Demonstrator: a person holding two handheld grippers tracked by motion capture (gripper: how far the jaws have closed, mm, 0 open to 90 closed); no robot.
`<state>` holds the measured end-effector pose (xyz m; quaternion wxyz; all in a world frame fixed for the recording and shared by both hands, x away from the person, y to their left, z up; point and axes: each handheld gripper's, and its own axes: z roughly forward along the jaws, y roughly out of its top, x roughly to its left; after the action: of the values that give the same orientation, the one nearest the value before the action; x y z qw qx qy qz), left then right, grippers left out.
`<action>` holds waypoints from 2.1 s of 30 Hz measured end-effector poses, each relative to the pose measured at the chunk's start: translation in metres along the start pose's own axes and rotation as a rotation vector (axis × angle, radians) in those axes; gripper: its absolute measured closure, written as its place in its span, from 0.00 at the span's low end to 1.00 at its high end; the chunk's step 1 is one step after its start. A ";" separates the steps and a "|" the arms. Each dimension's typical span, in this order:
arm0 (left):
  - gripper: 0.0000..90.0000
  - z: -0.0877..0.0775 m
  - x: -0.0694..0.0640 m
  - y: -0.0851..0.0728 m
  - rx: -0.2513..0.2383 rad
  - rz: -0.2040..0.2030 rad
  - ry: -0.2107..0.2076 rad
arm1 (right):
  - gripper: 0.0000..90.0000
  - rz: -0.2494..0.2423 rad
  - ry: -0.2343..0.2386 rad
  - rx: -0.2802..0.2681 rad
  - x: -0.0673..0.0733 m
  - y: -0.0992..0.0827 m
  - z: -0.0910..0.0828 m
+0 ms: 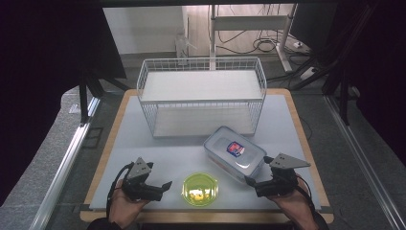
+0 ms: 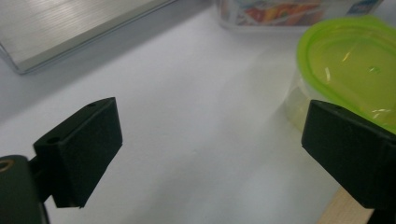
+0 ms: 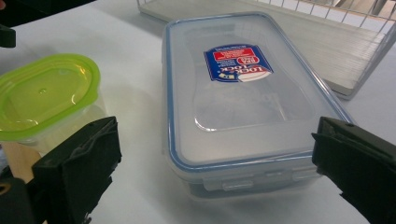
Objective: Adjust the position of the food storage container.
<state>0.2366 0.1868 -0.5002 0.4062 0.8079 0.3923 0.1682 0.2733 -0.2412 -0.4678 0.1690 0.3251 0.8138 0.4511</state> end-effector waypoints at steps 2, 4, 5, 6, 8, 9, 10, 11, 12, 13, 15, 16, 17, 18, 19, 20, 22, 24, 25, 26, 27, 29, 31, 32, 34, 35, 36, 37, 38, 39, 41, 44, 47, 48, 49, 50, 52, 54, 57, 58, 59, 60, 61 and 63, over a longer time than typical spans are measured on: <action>0.08 0.001 -0.001 0.000 0.009 0.007 0.003 | 0.02 -0.001 -0.006 0.008 0.000 0.000 0.000; 0.09 0.002 -0.002 0.000 0.014 0.020 0.008 | 0.04 -0.001 -0.007 0.001 0.000 -0.001 0.000; 0.10 0.002 -0.004 0.001 0.014 0.034 0.016 | 0.04 -0.003 -0.008 -0.001 0.000 -0.001 0.000; 0.11 0.001 -0.005 0.001 0.012 0.039 0.017 | 0.04 -0.003 -0.009 -0.004 0.000 0.000 0.000; 0.12 0.001 -0.006 0.001 0.009 0.047 0.017 | 0.05 -0.006 -0.011 -0.003 0.000 0.000 0.000; 0.12 0.001 -0.007 0.002 0.011 0.049 0.017 | 0.05 -0.005 -0.013 0.000 0.000 0.000 0.000; 0.12 0.001 -0.007 0.002 0.013 0.050 0.013 | 0.05 -0.004 -0.013 0.004 0.000 -0.001 0.000; 0.13 0.001 -0.007 0.002 0.013 0.050 0.010 | 0.05 -0.002 -0.012 0.006 0.000 -0.001 0.001; 0.13 0.001 -0.008 0.002 0.015 0.052 0.010 | 0.05 -0.002 -0.009 0.007 0.000 -0.001 0.001; 0.14 0.001 -0.008 0.002 0.014 0.052 0.011 | 0.06 -0.002 -0.008 0.010 0.000 -0.002 0.002; 0.16 0.000 -0.008 0.002 0.009 0.051 0.005 | 0.06 -0.007 -0.011 0.014 0.001 -0.002 0.002; 0.18 -0.001 -0.008 0.003 0.002 0.051 0.004 | 0.06 -0.009 -0.012 0.016 0.001 -0.002 0.002; 0.20 -0.002 -0.008 0.004 -0.001 0.047 -0.001 | 0.06 -0.010 -0.012 0.018 0.001 -0.002 0.002; 0.23 -0.003 -0.008 0.005 0.000 0.045 -0.010 | 0.07 -0.011 -0.015 0.019 0.001 -0.002 0.002; 0.27 -0.004 -0.008 0.005 -0.003 0.046 -0.016 | 0.07 -0.011 -0.015 0.019 0.001 -0.002 0.002; 0.30 -0.005 -0.009 0.007 -0.010 0.045 -0.024 | 0.07 -0.010 -0.018 0.023 0.001 -0.002 0.002; 0.41 -0.008 -0.010 0.009 -0.024 0.042 -0.037 | 0.08 -0.013 -0.023 0.031 0.000 -0.002 0.002; 0.50 -0.011 -0.011 0.012 -0.036 0.046 -0.055 | 0.08 -0.012 -0.024 0.034 -0.001 -0.002 0.002; 0.57 -0.013 -0.013 0.014 -0.044 0.044 -0.071 | 0.08 -0.010 -0.026 0.034 -0.001 -0.002 0.002; 0.65 -0.013 -0.013 0.014 -0.044 0.044 -0.071 | 0.08 -0.010 -0.026 0.034 -0.001 -0.002 0.002; 0.70 -0.015 -0.017 0.017 -0.057 0.048 -0.103 | 0.09 -0.011 -0.031 0.032 -0.001 -0.002 0.001; 0.83 -0.015 -0.024 0.021 -0.067 0.058 -0.131 | 0.09 -0.010 -0.031 0.031 -0.001 -0.002 0.001; 0.93 -0.014 -0.033 0.025 -0.067 0.071 -0.161 | 0.09 -0.011 -0.034 0.033 -0.001 -0.002 0.001; 0.96 -0.013 -0.037 0.027 -0.066 0.078 -0.173 | 0.10 -0.014 -0.039 0.034 -0.001 -0.002 0.001; 1.00 -0.010 -0.045 0.029 -0.056 0.093 -0.203 | 0.10 -0.018 -0.046 0.034 -0.001 -0.001 0.000; 1.00 -0.008 -0.050 0.031 -0.051 0.100 -0.211 | 0.10 -0.020 -0.048 0.035 0.000 -0.001 0.000; 1.00 -0.006 -0.056 0.033 -0.047 0.106 -0.213 | 0.10 -0.025 -0.053 0.036 0.000 -0.001 0.000; 1.00 -0.004 -0.061 0.034 -0.044 0.118 -0.214 | 0.10 -0.027 -0.057 0.037 0.000 -0.001 0.000; 1.00 -0.003 -0.067 0.035 -0.043 0.129 -0.226 | 0.10 -0.028 -0.059 0.038 0.000 -0.001 0.000; 1.00 -0.001 -0.073 0.036 -0.038 0.145 -0.236 | 0.10 -0.026 -0.060 0.039 -0.001 -0.001 0.000; 1.00 0.002 -0.085 0.038 -0.036 0.166 -0.258 | 0.11 -0.027 -0.061 0.043 -0.001 -0.001 0.000; 1.00 0.007 -0.096 0.040 -0.027 0.180 -0.285 | 0.11 -0.030 -0.064 0.047 0.000 -0.001 0.000; 1.00 0.020 -0.111 0.040 -0.005 0.195 -0.326 | 0.11 -0.029 -0.062 0.045 0.000 -0.001 -0.001; 1.00 0.023 -0.113 0.039 0.002 0.189 -0.346 | 0.11 -0.032 -0.062 0.043 0.000 -0.001 -0.001; 1.00 0.026 -0.115 0.039 0.008 0.186 -0.357 | 0.11 -0.033 -0.063 0.043 0.000 -0.001 -0.001; 1.00 0.028 -0.118 0.039 0.012 0.191 -0.355 | 0.12 -0.033 -0.062 0.043 0.000 -0.001 -0.001; 1.00 0.032 -0.122 0.039 0.027 0.196 -0.352 | 0.12 -0.033 -0.061 0.047 0.000 -0.001 0.000; 1.00 0.035 -0.123 0.038 0.040 0.190 -0.352 | 0.12 -0.033 -0.059 0.050 0.000 -0.002 0.000; 1.00 0.038 -0.123 0.037 0.047 0.178 -0.361 | 0.12 -0.032 -0.056 0.053 0.000 -0.002 0.000; 1.00 0.038 -0.123 0.037 0.048 0.176 -0.368 | 0.12 -0.033 -0.055 0.054 0.000 -0.002 0.001; 1.00 0.039 -0.125 0.037 0.051 0.182 -0.364 | 0.12 -0.035 -0.051 0.055 0.000 -0.002 0.001; 1.00 0.039 -0.125 0.037 0.051 0.182 -0.364 | 0.12 -0.035 -0.051 0.055 0.000 -0.002 0.001; 1.00 0.041 -0.127 0.036 0.064 0.174 -0.367 | 0.12 -0.037 -0.044 0.059 0.000 -0.002 0.001; 1.00 0.044 -0.128 0.035 0.081 0.188 -0.347 | 0.13 -0.038 -0.042 0.059 0.001 -0.002 0.002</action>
<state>0.1989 0.0526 -0.4934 0.4174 0.8736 0.2456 0.0480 0.2728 -0.2406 -0.4705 0.1849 0.3239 0.8289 0.4169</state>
